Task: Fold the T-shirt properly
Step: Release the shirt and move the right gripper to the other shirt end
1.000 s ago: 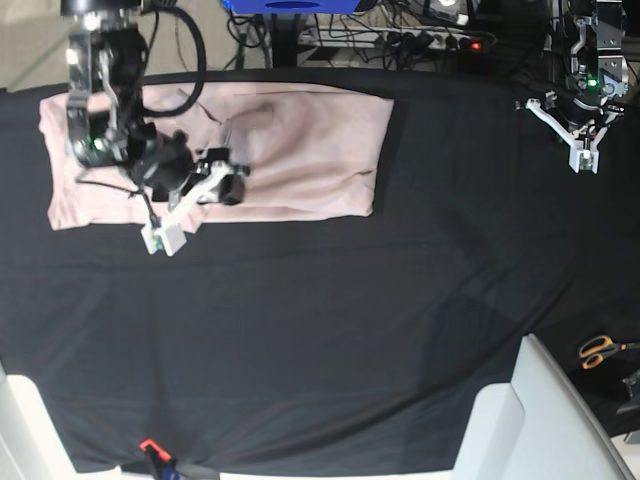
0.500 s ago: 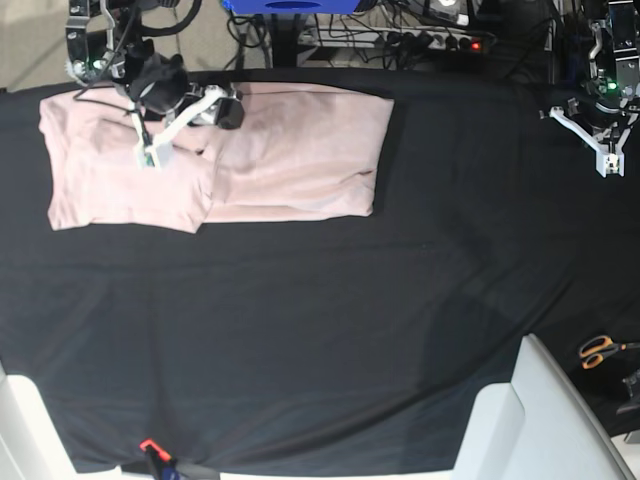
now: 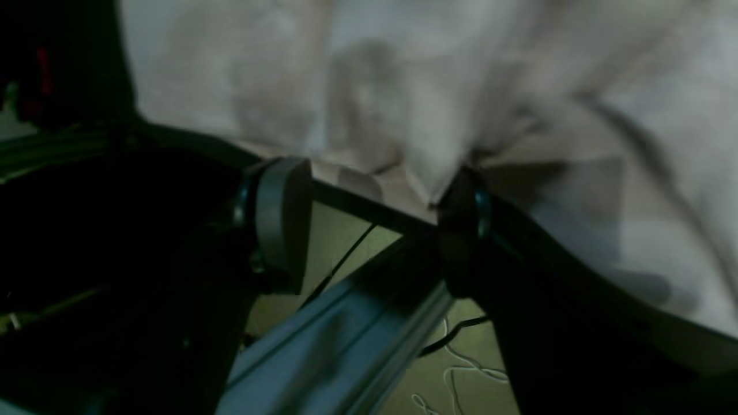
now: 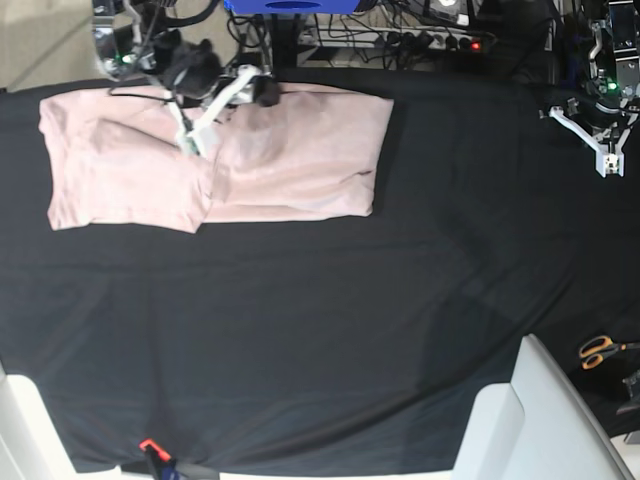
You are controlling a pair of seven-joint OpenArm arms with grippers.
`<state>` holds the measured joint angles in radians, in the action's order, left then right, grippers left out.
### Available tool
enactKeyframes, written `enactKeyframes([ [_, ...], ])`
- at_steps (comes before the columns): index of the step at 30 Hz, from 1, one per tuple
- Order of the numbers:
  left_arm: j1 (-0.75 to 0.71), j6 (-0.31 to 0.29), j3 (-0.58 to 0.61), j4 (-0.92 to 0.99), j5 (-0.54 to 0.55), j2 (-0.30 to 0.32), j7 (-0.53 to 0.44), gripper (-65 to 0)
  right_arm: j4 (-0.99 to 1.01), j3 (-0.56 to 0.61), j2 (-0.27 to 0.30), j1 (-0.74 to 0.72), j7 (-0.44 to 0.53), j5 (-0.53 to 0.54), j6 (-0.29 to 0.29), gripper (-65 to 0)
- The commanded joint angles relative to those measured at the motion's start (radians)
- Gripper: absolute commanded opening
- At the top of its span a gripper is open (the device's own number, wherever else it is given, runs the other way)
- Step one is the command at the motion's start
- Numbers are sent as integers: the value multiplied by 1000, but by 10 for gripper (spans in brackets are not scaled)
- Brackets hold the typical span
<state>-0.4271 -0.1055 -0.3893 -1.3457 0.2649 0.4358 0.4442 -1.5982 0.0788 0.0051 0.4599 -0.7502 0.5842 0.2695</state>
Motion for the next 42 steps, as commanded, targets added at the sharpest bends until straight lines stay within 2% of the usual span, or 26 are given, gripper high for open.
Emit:
enactKeyframes([
  [1,0,5,-9,-10,-2,18,-15,-650,-12,3,3,-2,16,15,6,-326],
  [4,0,5,-9,-10,-2,18,-15,-650,-12,6,8,-5,44,13,6,-375],
  [11,-2,5,-9,-8,-2,16,-15,-650,-12,0,9,-5,45,13,6,-576],
  [14,-2,5,-9,-8,-2,16,-15,-650,-12,-1,9,-5,45,13,1,-641],
  [17,-2,5,-9,-8,-2,16,-15,-650,-12,-3,9,-3,44,13,-17,-650],
  [20,-2,5,-9,-8,-2,18,-15,-650,-23,-1,11,1,42,13,-125,-650],
  [24,-2,5,-9,-8,-2,18,-15,-650,-66,6,34,3,4,18,-184,-650],
  [30,-2,5,-9,-8,-2,19,-15,-650,-115,6,40,15,-21,20,-301,-650],
  [34,-2,5,-7,-8,-2,19,-15,-650,-121,6,34,21,-59,20,-332,-650],
  [42,-2,5,-3,-8,-2,19,-15,-650,-132,5,32,35,-53,13,-333,-650],
])
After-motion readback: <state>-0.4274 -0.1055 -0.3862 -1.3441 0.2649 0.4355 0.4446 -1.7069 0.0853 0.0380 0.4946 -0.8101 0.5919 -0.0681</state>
